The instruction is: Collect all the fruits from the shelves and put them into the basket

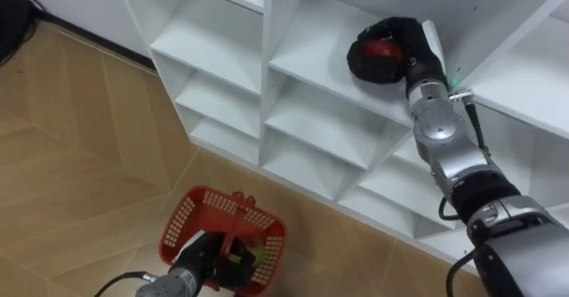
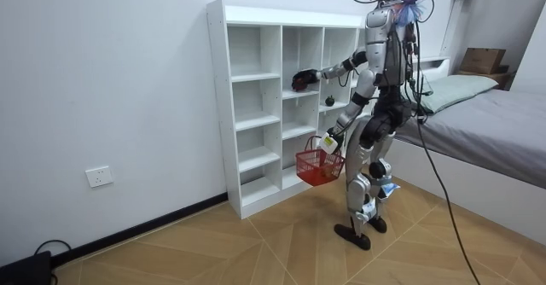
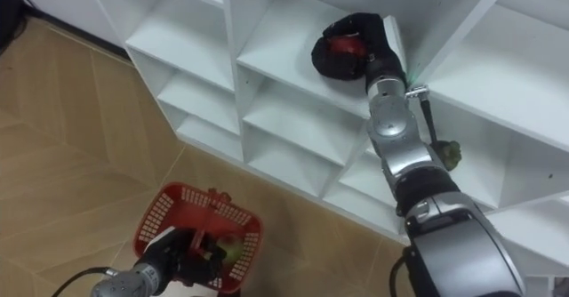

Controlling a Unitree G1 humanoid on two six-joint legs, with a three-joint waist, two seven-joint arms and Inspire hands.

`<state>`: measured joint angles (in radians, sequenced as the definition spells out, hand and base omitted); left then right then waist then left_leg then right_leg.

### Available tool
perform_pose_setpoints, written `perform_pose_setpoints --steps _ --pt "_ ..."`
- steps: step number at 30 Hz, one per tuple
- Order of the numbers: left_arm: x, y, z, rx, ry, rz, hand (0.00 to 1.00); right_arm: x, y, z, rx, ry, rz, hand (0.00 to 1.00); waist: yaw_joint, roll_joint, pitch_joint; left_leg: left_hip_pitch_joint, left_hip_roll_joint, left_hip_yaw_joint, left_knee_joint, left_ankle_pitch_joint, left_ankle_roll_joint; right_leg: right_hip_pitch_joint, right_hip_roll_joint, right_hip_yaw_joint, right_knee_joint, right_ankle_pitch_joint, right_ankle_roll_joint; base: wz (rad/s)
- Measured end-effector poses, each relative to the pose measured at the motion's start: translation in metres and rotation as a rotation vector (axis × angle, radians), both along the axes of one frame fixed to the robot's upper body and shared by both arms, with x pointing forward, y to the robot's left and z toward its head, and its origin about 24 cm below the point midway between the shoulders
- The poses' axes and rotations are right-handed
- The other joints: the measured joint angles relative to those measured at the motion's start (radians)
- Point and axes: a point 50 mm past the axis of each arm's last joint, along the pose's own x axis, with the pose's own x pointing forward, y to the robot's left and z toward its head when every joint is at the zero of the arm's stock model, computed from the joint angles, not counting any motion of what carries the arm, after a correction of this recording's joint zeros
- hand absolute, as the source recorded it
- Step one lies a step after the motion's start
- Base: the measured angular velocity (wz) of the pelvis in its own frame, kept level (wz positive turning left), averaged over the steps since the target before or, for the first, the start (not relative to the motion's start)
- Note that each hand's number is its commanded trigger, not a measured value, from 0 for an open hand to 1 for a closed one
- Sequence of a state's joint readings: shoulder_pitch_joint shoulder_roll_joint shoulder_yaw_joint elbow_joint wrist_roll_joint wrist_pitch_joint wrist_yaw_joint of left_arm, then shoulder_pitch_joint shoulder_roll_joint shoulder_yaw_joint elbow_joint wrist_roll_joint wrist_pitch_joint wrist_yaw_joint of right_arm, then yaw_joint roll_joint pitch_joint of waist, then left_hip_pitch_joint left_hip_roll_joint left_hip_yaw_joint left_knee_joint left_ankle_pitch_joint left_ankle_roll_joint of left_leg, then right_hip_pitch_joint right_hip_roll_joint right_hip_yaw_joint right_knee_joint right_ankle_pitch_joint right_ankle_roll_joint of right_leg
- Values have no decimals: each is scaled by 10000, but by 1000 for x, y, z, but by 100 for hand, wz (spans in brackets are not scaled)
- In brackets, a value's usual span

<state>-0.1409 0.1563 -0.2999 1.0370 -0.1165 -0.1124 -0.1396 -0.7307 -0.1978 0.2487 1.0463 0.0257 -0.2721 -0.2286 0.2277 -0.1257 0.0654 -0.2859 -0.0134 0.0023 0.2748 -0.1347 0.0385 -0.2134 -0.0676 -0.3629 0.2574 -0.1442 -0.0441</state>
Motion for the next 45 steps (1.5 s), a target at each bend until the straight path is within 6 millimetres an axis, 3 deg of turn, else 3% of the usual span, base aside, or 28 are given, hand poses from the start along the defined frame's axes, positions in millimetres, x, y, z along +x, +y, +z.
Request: perform_pose_setpoints --steps 15,21,31,35,40,45 --pt "11 -2 5 -81 -292 31 100 0 2 2 -12 -124 103 100 -91 31 17 14 5 44 0 -1 0 0 2 30 -36 3 5 0" --pt "17 -5 8 -262 -475 192 100 -9 13 -3 -72 -345 510 100 -216 68 -3 74 13 143 -19 -3 3 12 9 152 -34 1 15 -4" --pt "33 -24 20 -1076 -1240 434 100 -43 40 -17 209 -382 2480 100 -587 338 -189 195 100 798 -38 -45 70 -151 49 785 28 112 99 -17" --pt "42 -28 28 -1484 -1781 873 100 -60 49 -35 77 214 3252 100 -774 445 -326 404 163 1027 -71 -48 72 -38 95 954 19 160 77 -16" --pt "43 -30 29 -1941 -1885 1382 100 -78 54 -57 -67 1324 4035 100 -983 498 -354 493 225 1107 -60 -47 63 -2 163 1099 36 201 21 -8" --pt "45 -34 32 -2243 -2050 1479 100 -84 63 -50 176 1177 4843 100 -1210 578 -403 479 264 1244 3 -41 61 -72 172 1186 48 225 -3 -9"
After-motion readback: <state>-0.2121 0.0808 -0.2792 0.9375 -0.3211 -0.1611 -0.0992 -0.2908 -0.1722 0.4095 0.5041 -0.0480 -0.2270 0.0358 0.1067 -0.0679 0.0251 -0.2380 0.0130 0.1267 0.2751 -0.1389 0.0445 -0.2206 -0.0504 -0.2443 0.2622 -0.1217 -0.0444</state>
